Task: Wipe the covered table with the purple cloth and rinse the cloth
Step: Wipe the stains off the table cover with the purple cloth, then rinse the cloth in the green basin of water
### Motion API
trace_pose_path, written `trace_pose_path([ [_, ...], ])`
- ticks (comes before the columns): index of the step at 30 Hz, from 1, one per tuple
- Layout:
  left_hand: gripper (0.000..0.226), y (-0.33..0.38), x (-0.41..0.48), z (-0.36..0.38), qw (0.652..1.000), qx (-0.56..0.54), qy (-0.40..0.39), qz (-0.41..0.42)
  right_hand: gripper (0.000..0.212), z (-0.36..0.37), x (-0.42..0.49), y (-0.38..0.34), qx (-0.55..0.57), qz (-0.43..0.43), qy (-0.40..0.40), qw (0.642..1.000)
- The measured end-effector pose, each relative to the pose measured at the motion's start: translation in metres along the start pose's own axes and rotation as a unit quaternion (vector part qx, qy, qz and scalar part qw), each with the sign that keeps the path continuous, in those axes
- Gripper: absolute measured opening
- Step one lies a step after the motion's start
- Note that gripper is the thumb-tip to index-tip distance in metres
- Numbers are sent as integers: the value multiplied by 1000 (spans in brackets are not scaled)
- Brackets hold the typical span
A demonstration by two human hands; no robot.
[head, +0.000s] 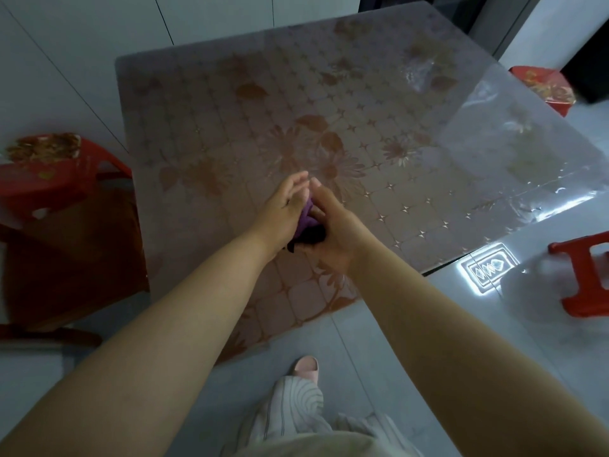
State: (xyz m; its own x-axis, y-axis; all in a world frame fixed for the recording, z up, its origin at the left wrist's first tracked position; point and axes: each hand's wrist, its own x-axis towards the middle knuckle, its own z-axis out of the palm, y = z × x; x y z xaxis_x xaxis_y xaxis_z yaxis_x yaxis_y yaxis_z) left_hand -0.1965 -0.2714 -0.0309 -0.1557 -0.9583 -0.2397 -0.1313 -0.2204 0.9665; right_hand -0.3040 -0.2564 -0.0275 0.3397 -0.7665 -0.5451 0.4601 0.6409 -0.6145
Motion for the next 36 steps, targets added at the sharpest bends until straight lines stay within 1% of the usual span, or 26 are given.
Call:
trace_pose_path([
  [3, 37, 4, 3, -4, 1000, -29, 2, -10, 48, -5, -1, 3, -43, 11, -2, 999],
  [5, 36, 4, 6, -7, 1000, -21, 9, -19, 51, -7, 0, 0, -51, 12, 22, 998],
  [7, 38, 1, 9, -9, 999, -5, 17, -28, 54, -11, 2, -5, -32, 0, 61, 998],
  [11, 38, -8, 15, -1, 998, -5, 26, -55, 46, -27, 9, -15, 54, -49, 149, 986],
  [14, 39, -11, 15, 20, 997, -5, 9, -82, 34, -42, 4, -17, 50, -40, 206, 976],
  [16, 38, -10, 15, 40, 995, -23, -10, -95, 27, -51, -6, -16, 65, -42, 211, 974],
  [19, 31, 1, 11, 78, 990, -86, -40, -108, 30, -67, -29, -16, 114, -84, 188, 972],
  [21, 26, 10, 7, 110, 986, -104, -71, -108, 31, -83, -52, -15, 132, -116, 182, 967],
  [22, 27, 14, 3, 127, 985, -107, -87, -103, 31, -92, -67, -16, 145, -133, 185, 963],
  [24, 34, 21, -10, 165, 985, -84, -122, -84, 35, -115, -100, -17, 190, -176, 186, 948],
  [25, 34, 24, -23, 195, 983, -66, -155, -76, 37, -135, -126, -14, 208, -208, 192, 936],
  [27, 31, 28, -44, 232, 977, -55, -196, -66, 40, -154, -160, -11, 221, -241, 201, 923],
  [30, 25, 25, -103, 314, 959, -36, -279, -47, 43, -202, -241, 13, 246, -318, 251, 881],
  [33, 22, 12, -180, 391, 934, -26, -349, -67, 33, -245, -335, 56, 257, -369, 307, 839],
  [36, 26, -11, -271, 455, 906, -12, -413, -90, 27, -276, -429, 113, 268, -397, 371, 796],
])
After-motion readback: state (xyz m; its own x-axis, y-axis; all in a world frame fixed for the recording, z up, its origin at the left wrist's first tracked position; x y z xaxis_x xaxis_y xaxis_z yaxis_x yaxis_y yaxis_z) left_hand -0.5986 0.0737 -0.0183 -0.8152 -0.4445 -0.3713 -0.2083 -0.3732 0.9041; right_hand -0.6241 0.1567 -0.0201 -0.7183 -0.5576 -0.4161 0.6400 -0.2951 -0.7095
